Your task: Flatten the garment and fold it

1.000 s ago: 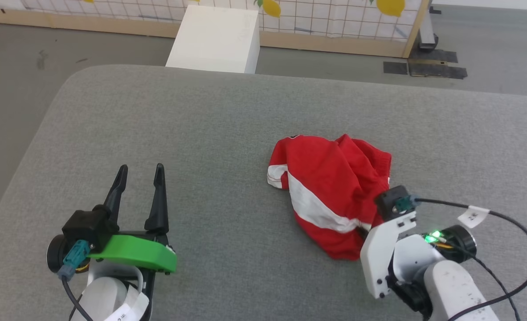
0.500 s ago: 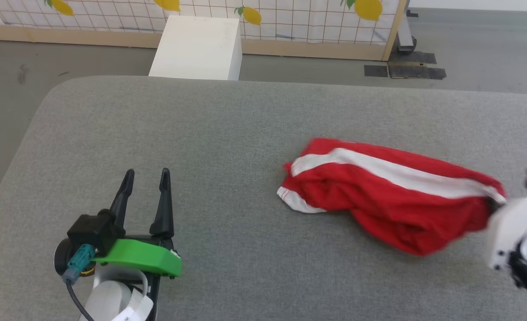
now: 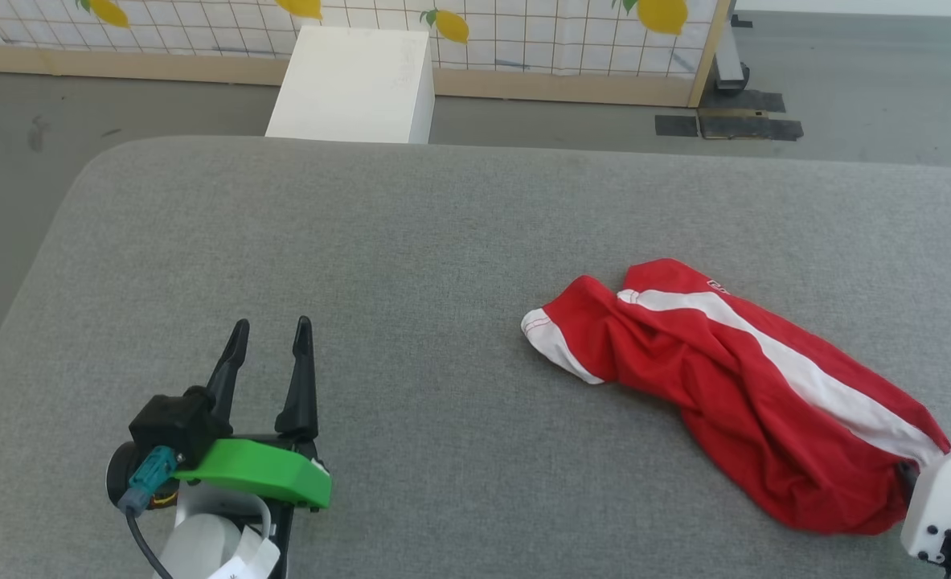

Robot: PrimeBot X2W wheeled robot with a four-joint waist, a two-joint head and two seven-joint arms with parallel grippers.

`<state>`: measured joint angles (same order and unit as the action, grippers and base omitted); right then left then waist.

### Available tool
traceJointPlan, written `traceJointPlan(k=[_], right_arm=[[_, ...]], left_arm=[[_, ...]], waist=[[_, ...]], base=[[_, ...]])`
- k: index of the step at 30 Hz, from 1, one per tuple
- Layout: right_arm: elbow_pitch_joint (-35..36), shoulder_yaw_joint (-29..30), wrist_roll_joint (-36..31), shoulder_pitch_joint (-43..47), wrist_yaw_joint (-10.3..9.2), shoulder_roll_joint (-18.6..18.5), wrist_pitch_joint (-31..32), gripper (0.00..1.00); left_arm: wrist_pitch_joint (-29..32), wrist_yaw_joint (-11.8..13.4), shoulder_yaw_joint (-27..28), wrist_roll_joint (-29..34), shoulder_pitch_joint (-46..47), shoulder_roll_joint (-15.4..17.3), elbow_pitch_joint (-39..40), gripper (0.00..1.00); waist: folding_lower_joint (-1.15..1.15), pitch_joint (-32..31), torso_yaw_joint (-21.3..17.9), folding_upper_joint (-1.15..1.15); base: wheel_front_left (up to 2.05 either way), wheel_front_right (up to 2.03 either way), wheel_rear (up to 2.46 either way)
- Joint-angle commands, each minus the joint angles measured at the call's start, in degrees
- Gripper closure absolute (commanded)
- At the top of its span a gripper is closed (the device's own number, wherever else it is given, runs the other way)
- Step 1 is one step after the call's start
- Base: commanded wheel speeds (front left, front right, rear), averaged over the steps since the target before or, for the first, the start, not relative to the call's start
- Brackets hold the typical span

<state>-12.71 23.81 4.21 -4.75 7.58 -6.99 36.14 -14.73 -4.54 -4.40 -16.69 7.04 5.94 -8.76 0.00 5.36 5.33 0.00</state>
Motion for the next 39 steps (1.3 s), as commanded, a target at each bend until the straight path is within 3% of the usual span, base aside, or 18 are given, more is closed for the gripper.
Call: traceJointPlan(k=[1,7,14,19,26,33,39], right_arm=[[0.8,0.7,0.6,-0.8,-0.09,0.5,-1.6,0.00],[7.3,5.1,6.1,-0.3,-0.09,3.4,-10.7,0.00],[13.7,3.7,11.9,3.4,-0.09,4.1,-18.5,0.00],[14.9,0.9,13.1,4.0,-0.09,4.1,-20.2,0.00],[15.2,-3.4,14.4,2.9,-0.09,4.1,-21.1,0.00],[12.9,-6.0,15.4,1.8,-0.09,4.1,-22.9,0.00],[10.9,-6.8,16.0,1.5,-0.09,4.1,-25.0,0.00]], left_arm=[[-0.3,-0.4,0.2,0.4,-0.9,-0.2,-0.2,0.00],[-0.3,-0.6,0.2,0.3,-1.1,-0.8,-0.9,0.00],[0.1,-1.0,-1.2,-2.1,0.7,-1.8,-1.8,0.00],[5.5,-1.7,-5.3,-5.7,8.5,-2.6,-4.5,0.00],[21.9,-2.2,-14.7,-12.8,25.6,-3.0,-13.6,0.00],[48.9,2.3,-26.3,-19.8,41.3,-3.0,-24.2,0.00],[62.1,4.7,-32.5,-16.8,47.8,-2.6,-30.2,0.00]], waist=[[0.00,-0.3,-0.1,0.00],[0.00,-1.6,-0.9,0.00],[0.00,-1.6,-3.9,0.00],[0.00,-0.3,-7.1,0.00],[0.00,2.9,-12.1,0.00],[0.00,6.7,-17.3,0.00],[0.00,9.2,-20.0,0.00]], base=[[0.00,0.00,0.00],[0.00,0.00,0.00],[0.00,0.00,0.00],[0.00,0.00,0.00],[0.00,0.00,0.00],[0.00,0.00,0.00],[0.00,0.00,0.00]])
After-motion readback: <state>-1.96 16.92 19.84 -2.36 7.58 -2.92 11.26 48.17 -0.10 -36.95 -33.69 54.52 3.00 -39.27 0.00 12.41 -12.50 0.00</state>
